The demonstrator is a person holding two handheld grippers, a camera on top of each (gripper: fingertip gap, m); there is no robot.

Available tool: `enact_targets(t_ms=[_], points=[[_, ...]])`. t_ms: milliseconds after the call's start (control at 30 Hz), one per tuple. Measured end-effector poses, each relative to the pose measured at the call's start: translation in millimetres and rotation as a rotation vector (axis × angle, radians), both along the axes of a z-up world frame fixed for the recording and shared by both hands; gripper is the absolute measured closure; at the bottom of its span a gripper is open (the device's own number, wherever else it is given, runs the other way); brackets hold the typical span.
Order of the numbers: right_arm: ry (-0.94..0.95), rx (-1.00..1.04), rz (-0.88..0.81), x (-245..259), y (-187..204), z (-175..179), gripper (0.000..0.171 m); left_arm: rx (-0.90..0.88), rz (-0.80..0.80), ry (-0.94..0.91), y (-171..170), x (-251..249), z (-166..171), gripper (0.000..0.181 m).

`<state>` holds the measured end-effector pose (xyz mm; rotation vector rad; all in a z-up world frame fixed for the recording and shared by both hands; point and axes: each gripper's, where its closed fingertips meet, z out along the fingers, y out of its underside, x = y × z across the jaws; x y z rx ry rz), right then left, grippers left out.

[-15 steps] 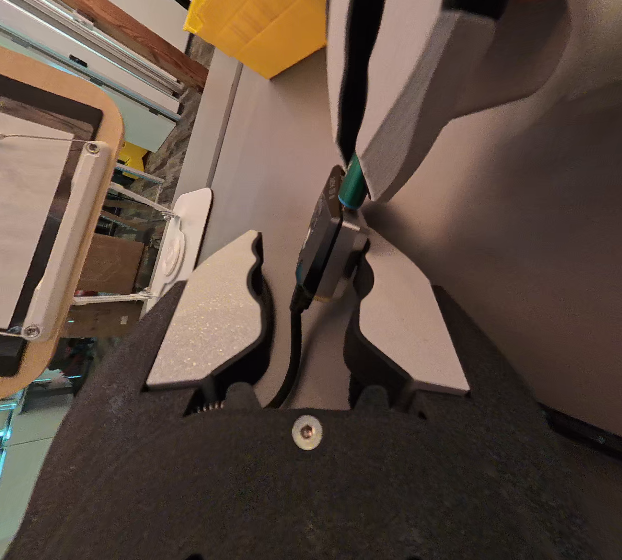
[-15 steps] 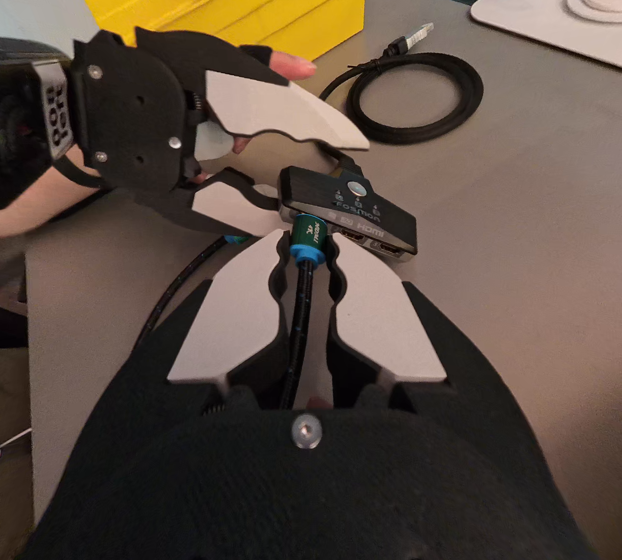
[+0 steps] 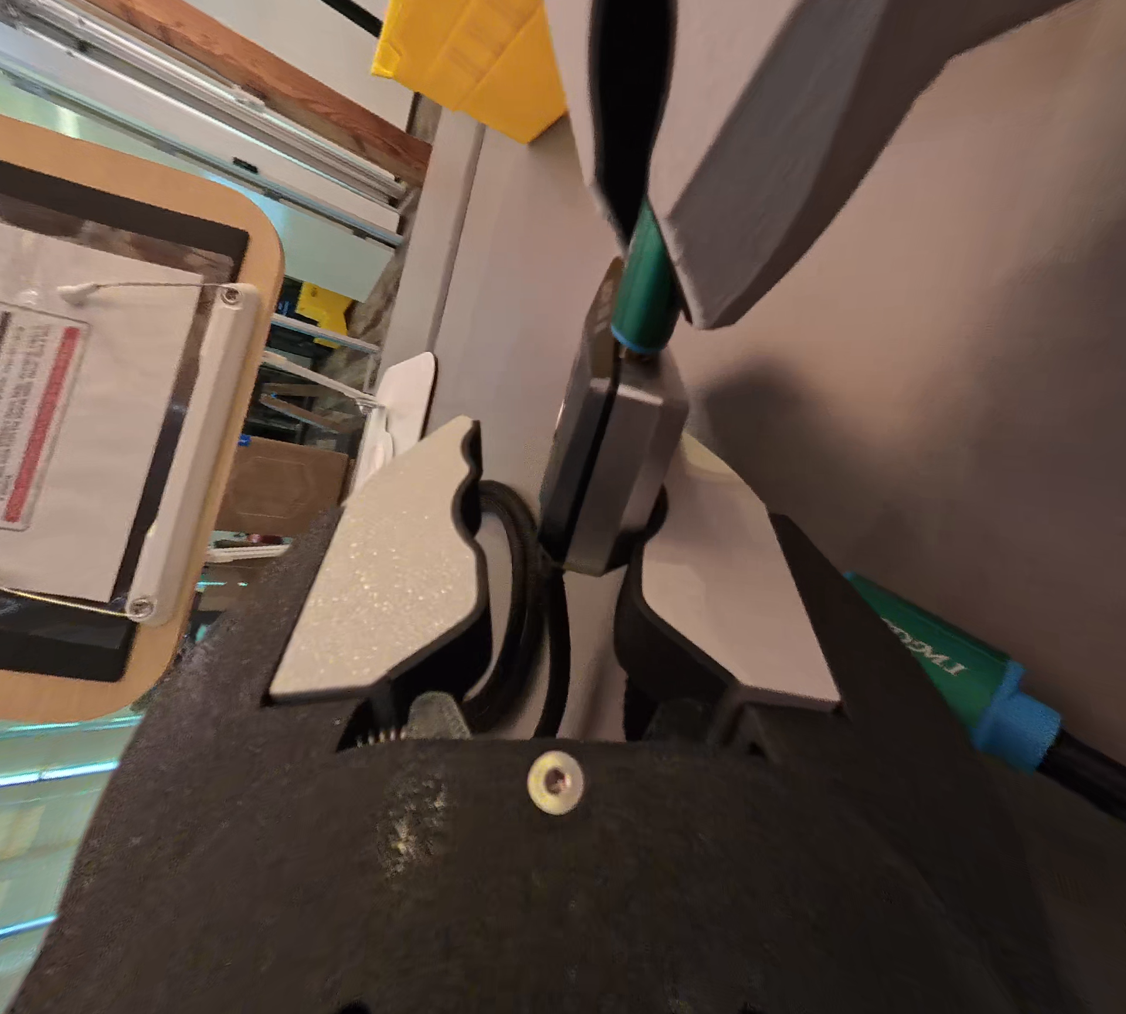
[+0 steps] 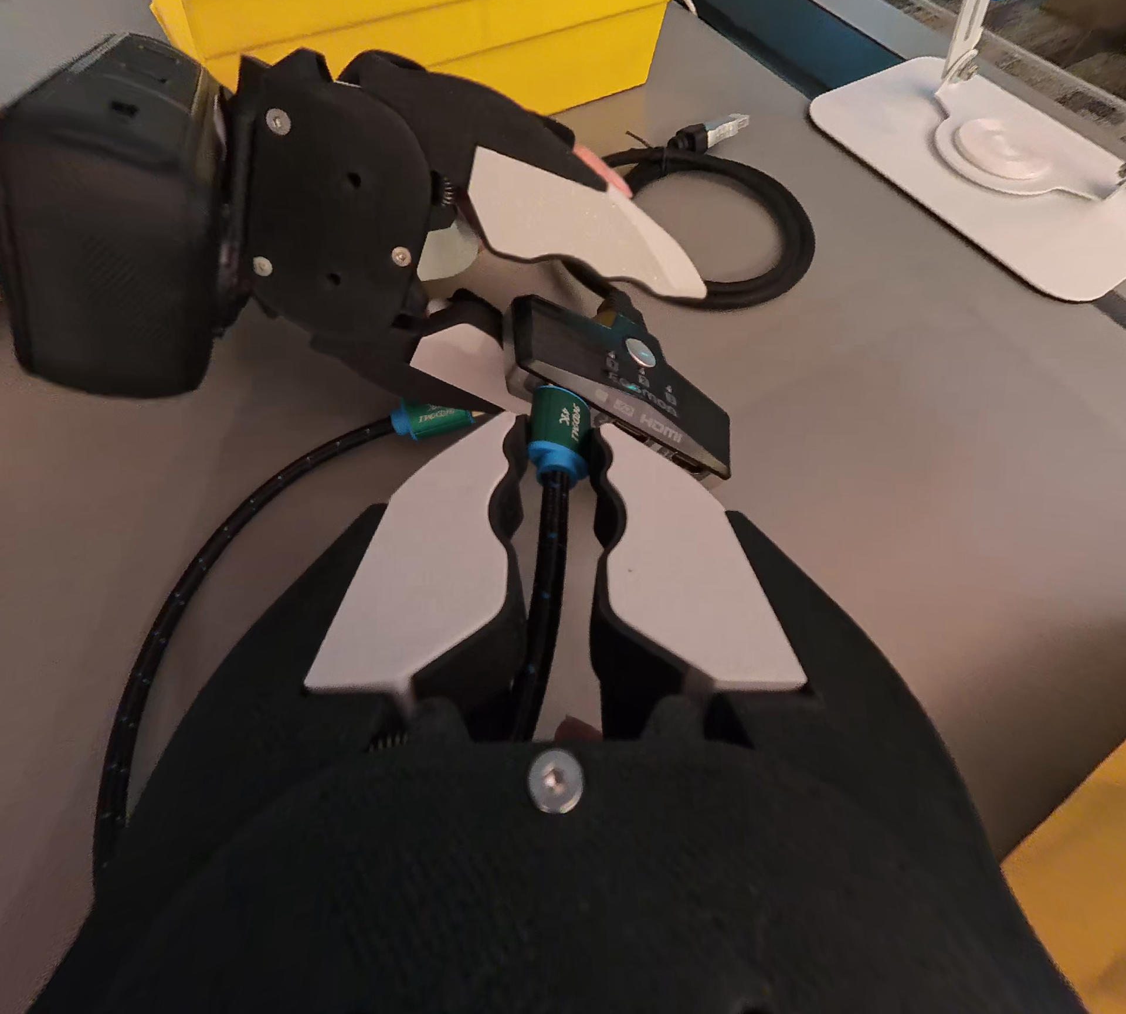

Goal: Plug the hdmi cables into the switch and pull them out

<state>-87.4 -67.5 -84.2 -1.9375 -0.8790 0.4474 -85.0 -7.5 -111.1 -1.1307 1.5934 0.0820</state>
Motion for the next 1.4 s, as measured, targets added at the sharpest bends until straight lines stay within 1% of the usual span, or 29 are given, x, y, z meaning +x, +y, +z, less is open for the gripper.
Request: enact_targets(t_ms=[133, 200, 267, 300, 367, 433, 467, 500, 667, 767, 833, 933, 967, 1067, 1167, 1233, 1267, 1333, 1400], points=[[-0.024, 0.07, -0.008, 4, 1, 8, 0.152, -0.098, 0.099, -0.025, 14, -14, -5, 0.132], [-0.035, 0.095, -0.005, 5, 1, 10, 0.153, -0.229, 0.116, -0.08, 15, -19, -7, 0.133], [-0.046, 0.12, 0.003, 4, 1, 12, 0.153, -0.414, 0.093, -0.14, 7, -18, -8, 0.132], [-0.06, 0.142, 0.011, 4, 0, 14, 0.153, -0.508, 0.072, -0.162, 1, -16, -8, 0.128], [-0.107, 0.2, 0.031, 3, -1, 16, 0.153, -0.708, -0.007, -0.184, -18, -11, -9, 0.109], [-0.188, 0.274, 0.053, 2, -3, 17, 0.155, -0.854, -0.065, -0.198, -34, -9, -7, 0.091], [-0.227, 0.305, 0.06, 2, -4, 17, 0.155, -0.902, -0.087, -0.194, -39, -8, -7, 0.082], [-0.244, 0.316, 0.066, 1, -5, 16, 0.155, -0.932, -0.097, -0.189, -42, -8, -8, 0.076], [-0.223, 0.286, 0.086, -2, -7, 10, 0.155, -1.091, -0.127, -0.205, -53, -5, -11, 0.06], [-0.223, 0.288, 0.085, -3, -6, 9, 0.156, -1.165, -0.113, -0.252, -49, -5, -6, 0.065], [-0.211, 0.288, 0.086, -3, -6, 9, 0.156, -1.214, -0.112, -0.293, -46, -7, -2, 0.083], [-0.211, 0.293, 0.095, -5, -7, 9, 0.157, -1.296, -0.133, -0.328, -47, -11, 2, 0.086], [-0.218, 0.297, 0.095, -5, -7, 8, 0.157, -1.312, -0.144, -0.338, -47, -12, 4, 0.09], [-0.235, 0.315, 0.096, -6, -6, 8, 0.157, -1.346, -0.15, -0.359, -47, -13, 6, 0.09], [-0.269, 0.335, 0.103, -7, -6, 4, 0.157, -1.385, -0.144, -0.331, -49, -11, 2, 0.083], [-0.294, 0.354, 0.11, -8, -6, 3, 0.158, -1.379, -0.143, -0.307, -51, -11, -1, 0.08], [-0.299, 0.365, 0.111, -9, -6, 4, 0.159, -1.371, -0.138, -0.303, -51, -10, -2, 0.081], [-0.298, 0.37, 0.11, -9, -7, 4, 0.158, -1.359, -0.126, -0.306, -50, -10, -2, 0.089], [-0.294, 0.379, 0.109, -9, -6, 5, 0.158, -1.346, -0.129, -0.315, -49, -10, 0, 0.09]])
